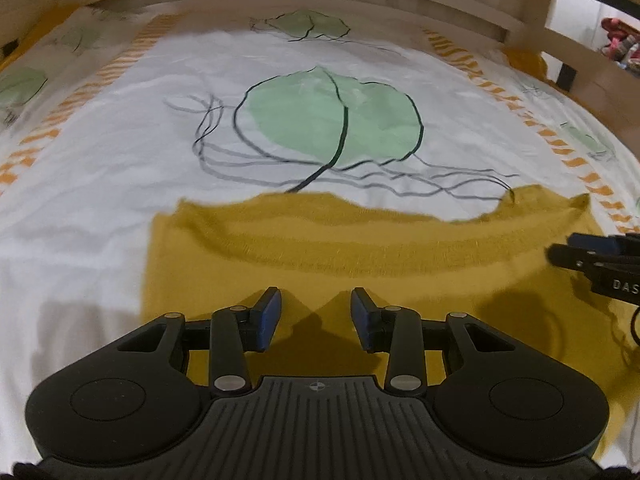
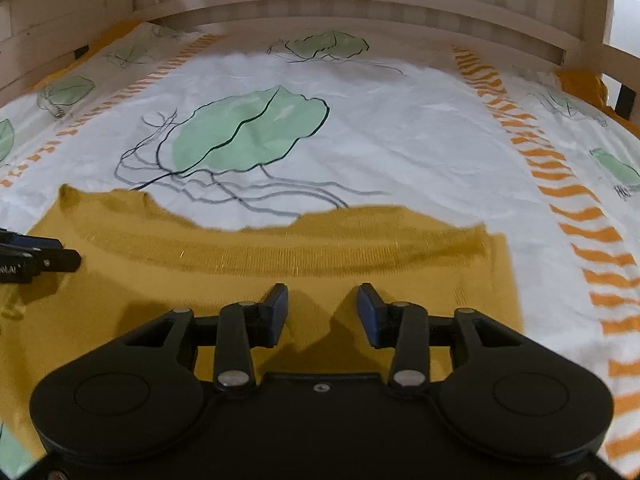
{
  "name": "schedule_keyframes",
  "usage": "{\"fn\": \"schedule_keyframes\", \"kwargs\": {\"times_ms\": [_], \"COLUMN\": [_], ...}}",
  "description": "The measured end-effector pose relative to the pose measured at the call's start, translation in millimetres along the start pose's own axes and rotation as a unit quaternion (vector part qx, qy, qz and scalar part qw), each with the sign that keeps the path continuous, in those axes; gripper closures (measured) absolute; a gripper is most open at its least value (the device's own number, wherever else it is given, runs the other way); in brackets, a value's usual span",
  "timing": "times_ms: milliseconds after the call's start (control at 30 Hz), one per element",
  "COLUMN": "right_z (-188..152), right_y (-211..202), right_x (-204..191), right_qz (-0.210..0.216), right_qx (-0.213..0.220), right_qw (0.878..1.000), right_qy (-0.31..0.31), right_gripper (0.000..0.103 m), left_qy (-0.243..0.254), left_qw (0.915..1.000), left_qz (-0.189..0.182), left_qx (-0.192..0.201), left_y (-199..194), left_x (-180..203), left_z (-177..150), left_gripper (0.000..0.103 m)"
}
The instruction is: Fold small clothes
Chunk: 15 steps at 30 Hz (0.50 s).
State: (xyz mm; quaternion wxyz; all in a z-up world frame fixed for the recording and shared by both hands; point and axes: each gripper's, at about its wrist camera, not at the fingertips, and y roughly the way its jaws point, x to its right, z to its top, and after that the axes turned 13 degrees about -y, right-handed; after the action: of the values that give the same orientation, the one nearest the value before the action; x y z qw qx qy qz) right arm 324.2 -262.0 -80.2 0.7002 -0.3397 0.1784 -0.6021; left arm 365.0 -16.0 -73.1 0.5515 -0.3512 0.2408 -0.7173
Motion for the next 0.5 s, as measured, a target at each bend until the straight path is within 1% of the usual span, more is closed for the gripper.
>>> {"fn": "schedule_keyframes", "kwargs": {"times_ms": [133, 233, 300, 333, 400, 500], "right_z": [18.2, 28.1, 28.9, 28.1, 24.0, 16.5], "right_y": [21.9, 28.4, 22.6, 17.7, 6.2, -8.1], "right_x": [9.8, 23.6, 31.3, 34.9, 38.3, 31.1], "right_qz": [-0.001, -0.009, -0.013, -0.012, -0.008, -0.001], "right_qx": [-0.001, 0.005, 0.014, 0.018, 0.026, 0.027], "right_qw": [1.000, 0.999, 0.998, 0.997, 0.997, 0.998], "right_qy": [0.023, 0.052, 0.067, 0.073, 0.073, 0.049], "right_gripper": [0.049, 0.048, 0.048, 0.048, 0.047, 0.047], "left_qy": [-0.036, -0.088, -0.106, -0.109, -0.105, -0.082], "left_qw": [0.9993, 0.9958, 0.9935, 0.9928, 0.9930, 0.9956], "left_qz": [0.000, 0.020, 0.032, 0.036, 0.035, 0.026], "left_qx": [0.005, 0.015, 0.028, 0.034, 0.043, 0.036], "left_y": [20.7, 30.6, 25.7, 20.1, 8.5, -7.3], "left_x": [2.1, -8.8, -16.9, -20.5, -24.6, -27.6], "left_z": [22.4, 44.3, 51.9, 53.3, 51.0, 34.4], "left_gripper": [0.063, 0.063, 0.063, 0.063, 0.063, 0.063]}}
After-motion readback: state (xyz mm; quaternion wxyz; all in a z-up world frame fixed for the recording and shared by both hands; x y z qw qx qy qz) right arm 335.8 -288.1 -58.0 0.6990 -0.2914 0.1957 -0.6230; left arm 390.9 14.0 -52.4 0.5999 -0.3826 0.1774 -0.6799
